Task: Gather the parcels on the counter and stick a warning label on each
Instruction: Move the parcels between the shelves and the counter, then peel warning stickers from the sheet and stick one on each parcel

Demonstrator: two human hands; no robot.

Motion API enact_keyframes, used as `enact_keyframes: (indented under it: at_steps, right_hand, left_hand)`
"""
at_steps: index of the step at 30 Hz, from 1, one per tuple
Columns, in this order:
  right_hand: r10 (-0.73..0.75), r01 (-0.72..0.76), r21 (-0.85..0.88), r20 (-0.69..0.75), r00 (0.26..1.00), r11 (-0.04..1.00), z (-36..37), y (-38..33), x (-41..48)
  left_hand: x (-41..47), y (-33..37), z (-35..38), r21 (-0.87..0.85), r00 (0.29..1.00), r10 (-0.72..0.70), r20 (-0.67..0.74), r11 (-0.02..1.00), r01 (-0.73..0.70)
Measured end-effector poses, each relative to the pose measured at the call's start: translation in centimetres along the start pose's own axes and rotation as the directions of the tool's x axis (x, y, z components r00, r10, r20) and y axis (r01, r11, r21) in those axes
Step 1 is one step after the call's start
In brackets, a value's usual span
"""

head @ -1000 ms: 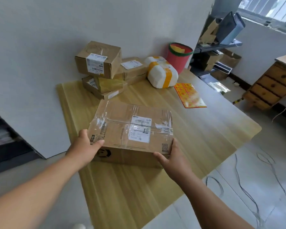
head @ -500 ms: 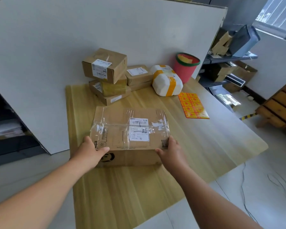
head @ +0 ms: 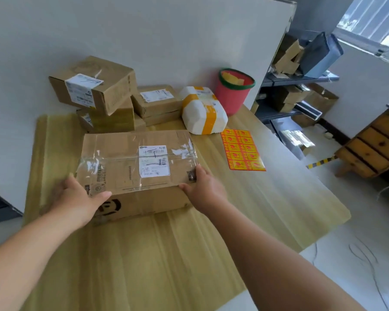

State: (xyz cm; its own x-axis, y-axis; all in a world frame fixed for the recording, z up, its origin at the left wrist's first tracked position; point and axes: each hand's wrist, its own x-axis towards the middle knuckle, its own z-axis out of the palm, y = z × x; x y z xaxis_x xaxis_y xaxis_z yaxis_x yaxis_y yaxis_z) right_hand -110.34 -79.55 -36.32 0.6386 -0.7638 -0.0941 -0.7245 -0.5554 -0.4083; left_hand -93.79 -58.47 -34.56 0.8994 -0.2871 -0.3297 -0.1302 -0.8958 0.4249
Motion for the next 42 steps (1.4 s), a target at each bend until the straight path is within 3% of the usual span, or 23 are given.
enact_keyframes:
  at_steps: [2,4,8,12,14,19,24,28,33,36,42]
  right_hand:
    - [-0.097,0.095,0.089,0.011,0.995,0.991,-0.5,1.4,1.3]
    - [-0.12,0.119,0.191,-0.008,0.993,0.974,-1.6,3.7,3.2]
    - [0.011,-0.007,0.187,-0.02,1.0,0.982,-4.4,10.6,8.0]
    - [0.129,-0.127,0.111,-0.014,0.991,0.986,-5.1,17.8,12.1]
    - [0.195,-0.194,0.074,-0.007,0.981,0.978,-4.8,20.7,13.5]
    - [0.33,-0.33,-0.006,-0.009,0.944,0.944,-3.6,25.7,16.4]
    - [0.415,-0.413,-0.046,0.079,0.906,0.91,-2.1,27.7,17.8]
    - [0.31,-0.303,-0.132,0.037,0.95,0.944,-0.1,28.2,17.2]
    - [0.208,-0.214,-0.096,-0.067,0.976,0.972,-0.1,28.4,17.1]
    - [0.139,-0.145,-0.18,-0.048,0.989,0.973,-0.4,28.9,16.6]
    - [-0.052,0.056,-0.128,0.034,0.998,0.99,0.3,26.7,17.7]
  left_hand:
    - [-1.2,2.5,0.8,0.109,0.985,0.068,-0.157,0.993,-0.051]
    - [-2.5,7.0,2.2,0.184,0.938,0.254,-0.238,0.96,-0.213]
    - [-4.3,18.3,7.2,0.291,0.816,0.57,-0.096,0.8,-0.524]
    - [-4.6,25.6,12.6,0.434,0.72,0.689,0.087,0.624,-0.65]
    - [-4.4,27.3,14.9,0.455,0.715,0.684,0.145,0.596,-0.662]
    - [-3.1,28.4,18.8,0.46,0.78,0.589,0.211,0.644,-0.611]
    - [-2.3,28.4,21.2,0.444,0.811,0.539,0.228,0.684,-0.58]
    - [-2.5,28.2,22.3,0.419,0.826,0.515,0.228,0.714,-0.561]
    - [-3.0,28.2,22.2,0.365,0.847,0.484,0.222,0.764,-0.532]
    - [-3.4,28.2,22.0,0.314,0.857,0.471,0.211,0.797,-0.515]
    - [-3.7,27.5,23.0,0.306,0.87,0.423,0.253,0.818,-0.486]
